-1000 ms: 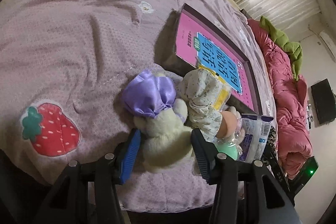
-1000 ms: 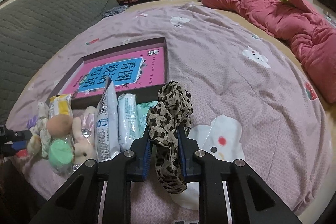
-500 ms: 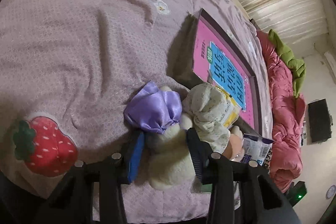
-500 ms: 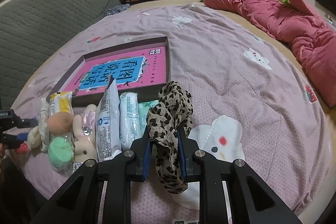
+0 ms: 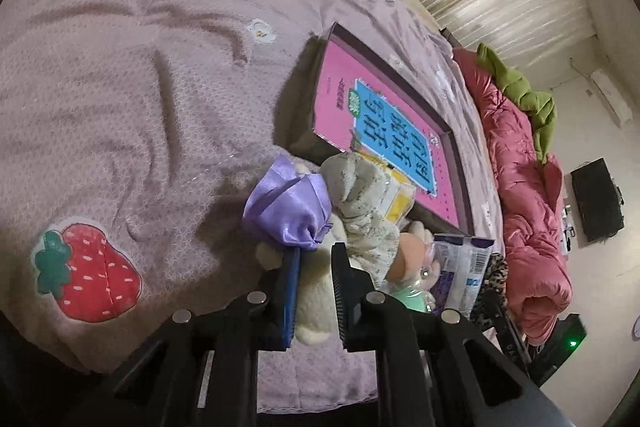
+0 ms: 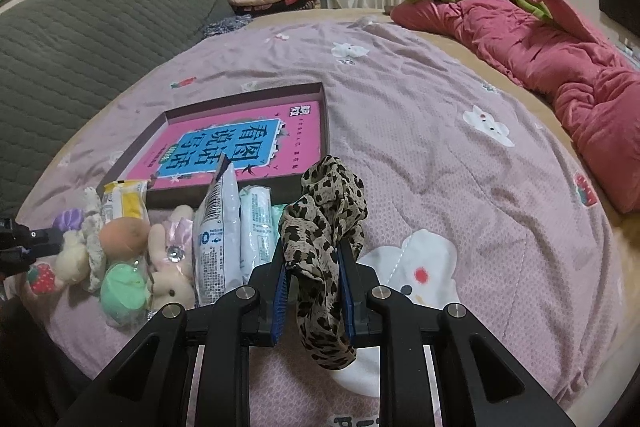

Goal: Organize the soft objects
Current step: 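Lift the bunny with the left tool while the right tool drops the leopard scrunchie into the tray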

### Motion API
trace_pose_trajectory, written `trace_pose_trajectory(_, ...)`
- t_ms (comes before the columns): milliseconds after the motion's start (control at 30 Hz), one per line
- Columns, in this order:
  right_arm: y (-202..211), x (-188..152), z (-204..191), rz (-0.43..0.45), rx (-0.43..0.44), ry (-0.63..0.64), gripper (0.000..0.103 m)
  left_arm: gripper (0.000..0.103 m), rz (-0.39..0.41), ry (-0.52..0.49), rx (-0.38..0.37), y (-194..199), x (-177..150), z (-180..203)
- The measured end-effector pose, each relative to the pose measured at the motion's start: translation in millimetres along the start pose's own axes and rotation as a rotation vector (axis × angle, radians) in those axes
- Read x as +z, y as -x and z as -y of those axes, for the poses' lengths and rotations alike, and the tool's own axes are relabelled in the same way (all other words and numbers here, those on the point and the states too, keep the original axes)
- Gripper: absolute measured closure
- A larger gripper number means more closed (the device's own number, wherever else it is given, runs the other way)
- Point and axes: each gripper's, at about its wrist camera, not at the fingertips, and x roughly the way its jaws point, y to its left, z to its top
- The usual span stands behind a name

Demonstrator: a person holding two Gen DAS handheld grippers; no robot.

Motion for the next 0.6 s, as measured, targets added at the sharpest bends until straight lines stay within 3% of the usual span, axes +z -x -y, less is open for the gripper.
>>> trace_pose_trajectory(200,3,-1,-1,0.007,-0.002,-0.003,0.081,0.087,0.022,0.017,0.009,-4,7,-3)
trace_pose_trajectory(300,3,-1,-1,0.006,-0.001,-0.003,0.081,0.086,-0.002,0.044,-0.019,-10,13,-5)
trace_pose_trajectory(400,3,-2,0,0.002,0.000,-0.005,0.081,0.083,-0.003,0.028,0.019,-15,18,-3)
trace_pose_trajectory(600,0,-1,1,-0.009,-0.008,-0.008,0.081,0.081,-0.020,0.084,0.004,-28,25,-12)
